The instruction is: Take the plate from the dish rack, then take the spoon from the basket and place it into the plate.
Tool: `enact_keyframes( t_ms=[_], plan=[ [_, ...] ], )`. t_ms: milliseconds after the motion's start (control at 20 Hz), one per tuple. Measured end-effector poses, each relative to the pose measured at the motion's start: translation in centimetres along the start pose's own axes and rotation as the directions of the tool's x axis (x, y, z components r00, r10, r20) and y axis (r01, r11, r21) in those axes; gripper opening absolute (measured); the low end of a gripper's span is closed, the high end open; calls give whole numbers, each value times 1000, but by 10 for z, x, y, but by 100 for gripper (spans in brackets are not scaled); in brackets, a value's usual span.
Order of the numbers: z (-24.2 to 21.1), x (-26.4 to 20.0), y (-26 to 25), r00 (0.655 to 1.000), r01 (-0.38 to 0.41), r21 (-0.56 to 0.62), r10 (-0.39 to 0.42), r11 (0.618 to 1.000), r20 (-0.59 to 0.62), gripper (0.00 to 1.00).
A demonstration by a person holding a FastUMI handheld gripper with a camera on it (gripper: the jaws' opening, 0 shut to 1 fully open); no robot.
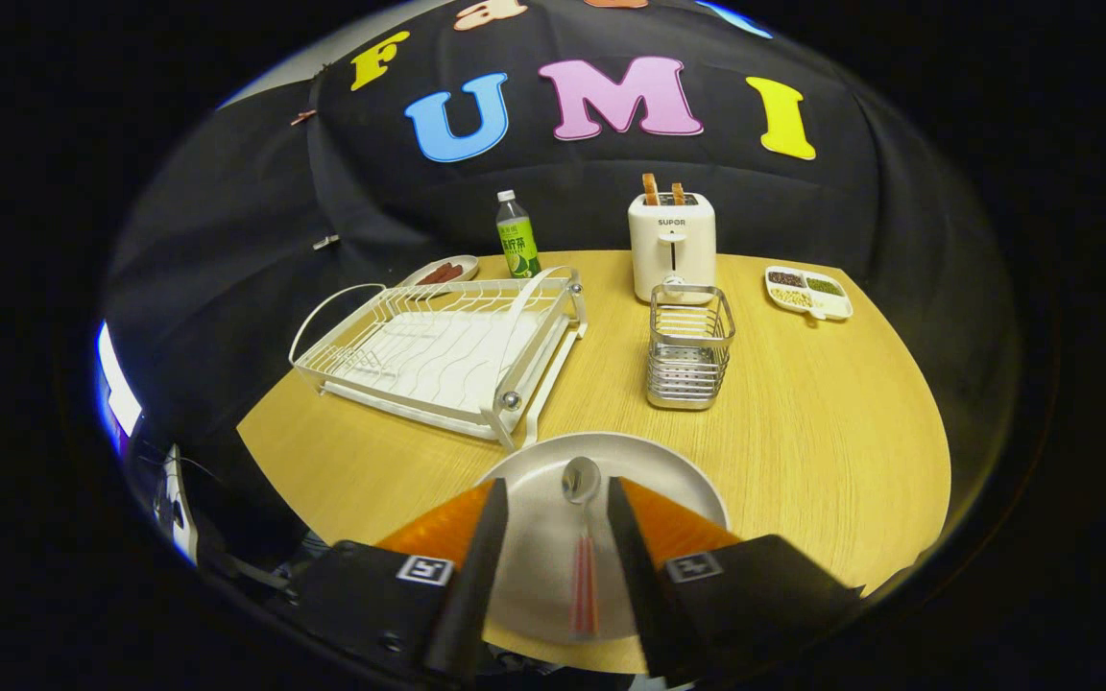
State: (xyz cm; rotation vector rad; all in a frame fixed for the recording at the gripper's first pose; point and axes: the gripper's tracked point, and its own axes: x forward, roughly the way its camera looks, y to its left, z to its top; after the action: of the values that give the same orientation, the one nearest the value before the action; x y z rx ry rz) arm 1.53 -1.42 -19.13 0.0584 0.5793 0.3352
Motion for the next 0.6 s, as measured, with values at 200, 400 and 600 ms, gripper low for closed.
enact_keyframes(
  t_ms=[200,400,600],
  plan=[
    [40,-19,-2,996,33,-5,-32,999,85,99],
    [95,-55,2,980,69,-33,-62,997,191,99],
    [150,-103,11,945,90,-1,-85,996,316,99]
  ],
)
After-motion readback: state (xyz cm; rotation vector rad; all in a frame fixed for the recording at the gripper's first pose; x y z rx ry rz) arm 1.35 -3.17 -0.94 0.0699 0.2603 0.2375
